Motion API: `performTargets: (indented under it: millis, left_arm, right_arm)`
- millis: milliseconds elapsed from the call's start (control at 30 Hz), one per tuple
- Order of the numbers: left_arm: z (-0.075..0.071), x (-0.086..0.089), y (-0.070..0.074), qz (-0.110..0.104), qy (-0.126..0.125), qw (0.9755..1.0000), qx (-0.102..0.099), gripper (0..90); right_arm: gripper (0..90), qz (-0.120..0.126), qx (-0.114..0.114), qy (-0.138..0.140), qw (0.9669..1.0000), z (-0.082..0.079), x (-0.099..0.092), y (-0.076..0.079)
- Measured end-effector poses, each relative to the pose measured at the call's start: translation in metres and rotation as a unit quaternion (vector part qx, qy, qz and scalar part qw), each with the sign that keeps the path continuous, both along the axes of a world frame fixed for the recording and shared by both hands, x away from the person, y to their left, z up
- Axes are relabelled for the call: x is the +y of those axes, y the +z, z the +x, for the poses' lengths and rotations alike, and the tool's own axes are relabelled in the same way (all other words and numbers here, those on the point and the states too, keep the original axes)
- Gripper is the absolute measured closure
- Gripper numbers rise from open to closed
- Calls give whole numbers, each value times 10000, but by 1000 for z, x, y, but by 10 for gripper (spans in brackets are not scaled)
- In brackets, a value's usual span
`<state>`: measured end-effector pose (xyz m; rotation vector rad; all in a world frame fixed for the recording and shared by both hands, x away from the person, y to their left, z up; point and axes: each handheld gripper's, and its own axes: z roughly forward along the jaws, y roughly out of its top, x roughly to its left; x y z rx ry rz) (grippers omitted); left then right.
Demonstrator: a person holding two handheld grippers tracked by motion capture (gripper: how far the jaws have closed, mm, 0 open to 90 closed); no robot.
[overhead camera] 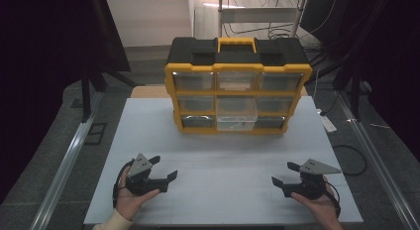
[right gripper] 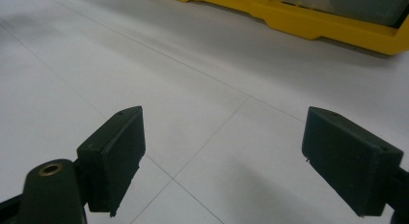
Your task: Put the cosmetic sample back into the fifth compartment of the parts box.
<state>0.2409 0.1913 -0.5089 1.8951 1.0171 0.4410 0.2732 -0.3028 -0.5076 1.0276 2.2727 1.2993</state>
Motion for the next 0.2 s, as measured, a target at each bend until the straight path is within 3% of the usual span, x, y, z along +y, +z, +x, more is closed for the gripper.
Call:
performTargets:
  millis: [200]
  left_arm:
    - [3, -1, -1, 0, -21, 10000, 27, 145]
  right_arm:
    - [154, -13, 19, 0, 10000, -1, 0, 0]
